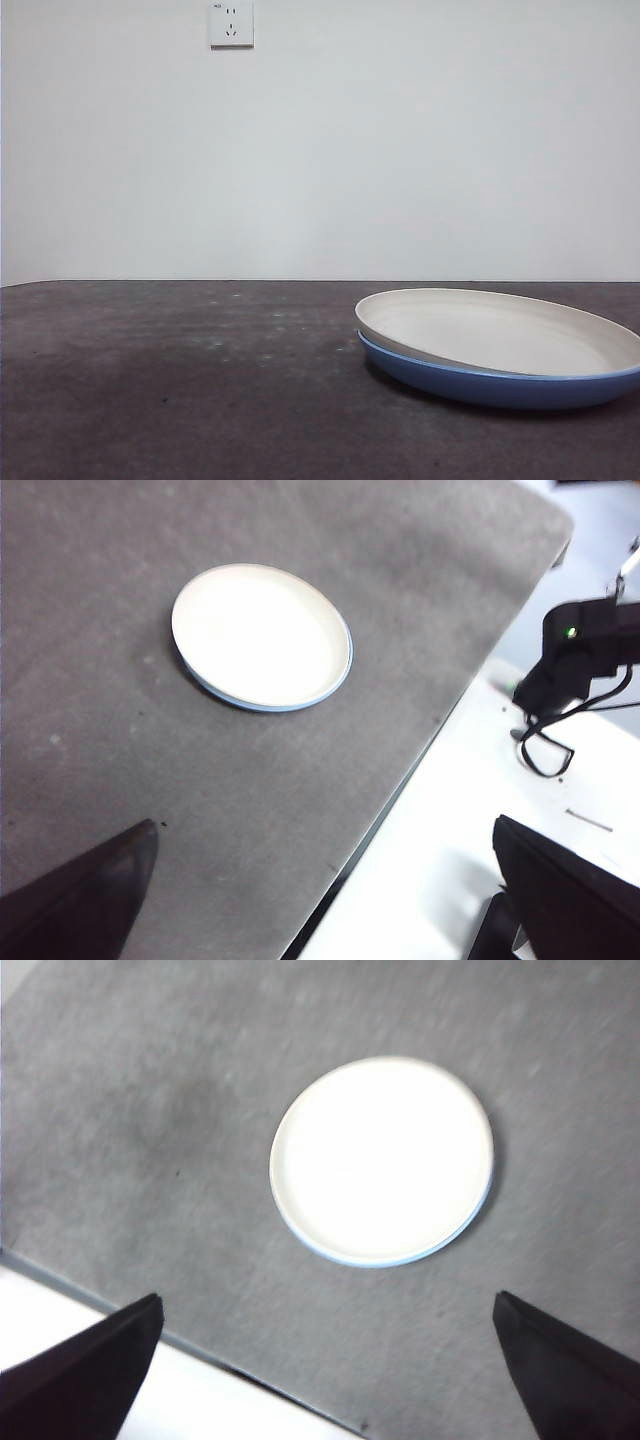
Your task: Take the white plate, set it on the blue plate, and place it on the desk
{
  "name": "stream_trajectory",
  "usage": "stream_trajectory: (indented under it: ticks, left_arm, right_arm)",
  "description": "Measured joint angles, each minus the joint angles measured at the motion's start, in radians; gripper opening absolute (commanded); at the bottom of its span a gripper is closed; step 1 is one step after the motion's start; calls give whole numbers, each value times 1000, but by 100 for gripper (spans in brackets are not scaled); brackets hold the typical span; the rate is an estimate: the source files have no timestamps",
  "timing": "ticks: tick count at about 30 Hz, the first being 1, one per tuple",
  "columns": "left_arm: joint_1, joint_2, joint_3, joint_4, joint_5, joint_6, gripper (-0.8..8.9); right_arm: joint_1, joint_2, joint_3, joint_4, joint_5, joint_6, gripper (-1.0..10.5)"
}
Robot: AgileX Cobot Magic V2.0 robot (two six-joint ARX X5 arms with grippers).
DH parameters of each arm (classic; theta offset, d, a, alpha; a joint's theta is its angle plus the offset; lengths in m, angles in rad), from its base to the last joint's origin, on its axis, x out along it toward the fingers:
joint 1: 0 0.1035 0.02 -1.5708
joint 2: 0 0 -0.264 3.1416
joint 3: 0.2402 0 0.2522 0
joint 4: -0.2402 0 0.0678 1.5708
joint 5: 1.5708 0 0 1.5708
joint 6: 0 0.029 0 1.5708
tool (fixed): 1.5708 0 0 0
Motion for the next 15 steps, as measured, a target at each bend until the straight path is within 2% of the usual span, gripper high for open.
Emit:
stream_trajectory:
  ticks: [8,15]
  left_arm:
    - [1,-133,-75,24,0,-93,564]
    - [1,-172,-75,19,0,-134,564]
  right_arm:
    - [0,49,-236,186,-39,98,594]
    - [-39,224,-275,314,-30,139,594]
